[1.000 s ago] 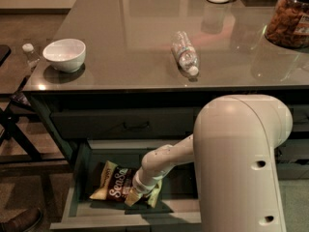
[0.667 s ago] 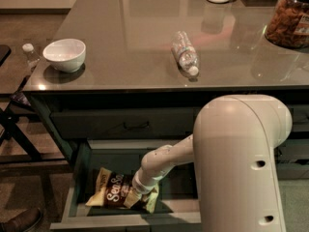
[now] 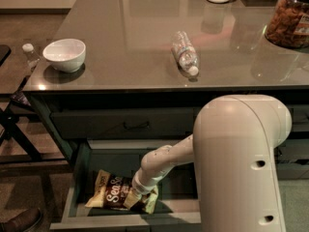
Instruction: Pick brown chip bag from middle drawer and place on counter
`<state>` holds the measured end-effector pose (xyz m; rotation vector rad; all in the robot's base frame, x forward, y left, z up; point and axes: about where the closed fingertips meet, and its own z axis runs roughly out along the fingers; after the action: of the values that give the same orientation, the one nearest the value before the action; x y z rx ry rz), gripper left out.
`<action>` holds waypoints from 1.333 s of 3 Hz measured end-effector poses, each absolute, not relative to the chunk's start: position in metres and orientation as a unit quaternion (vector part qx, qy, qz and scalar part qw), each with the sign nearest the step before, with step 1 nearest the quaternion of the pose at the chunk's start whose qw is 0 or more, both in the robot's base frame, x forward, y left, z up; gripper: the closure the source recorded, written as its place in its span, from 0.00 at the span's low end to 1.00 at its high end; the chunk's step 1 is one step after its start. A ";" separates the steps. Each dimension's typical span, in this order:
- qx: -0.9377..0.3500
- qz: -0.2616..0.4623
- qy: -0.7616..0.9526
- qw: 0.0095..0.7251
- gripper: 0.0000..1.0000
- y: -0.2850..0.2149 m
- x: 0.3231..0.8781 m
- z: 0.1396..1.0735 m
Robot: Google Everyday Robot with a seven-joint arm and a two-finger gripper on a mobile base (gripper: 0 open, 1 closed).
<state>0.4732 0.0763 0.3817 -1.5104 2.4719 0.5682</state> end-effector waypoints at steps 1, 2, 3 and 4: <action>-0.509 0.194 0.833 0.097 1.00 0.077 0.474 0.385; -0.502 0.216 0.829 0.119 1.00 0.084 0.488 0.418; -0.503 0.230 0.822 0.134 1.00 0.093 0.501 0.443; -0.491 0.247 0.823 0.141 1.00 0.092 0.509 0.460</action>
Offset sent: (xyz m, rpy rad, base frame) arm 0.0389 0.0172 0.0884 0.1645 -0.0418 -0.0350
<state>0.5094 0.0917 0.4599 -1.4179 2.3776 0.7122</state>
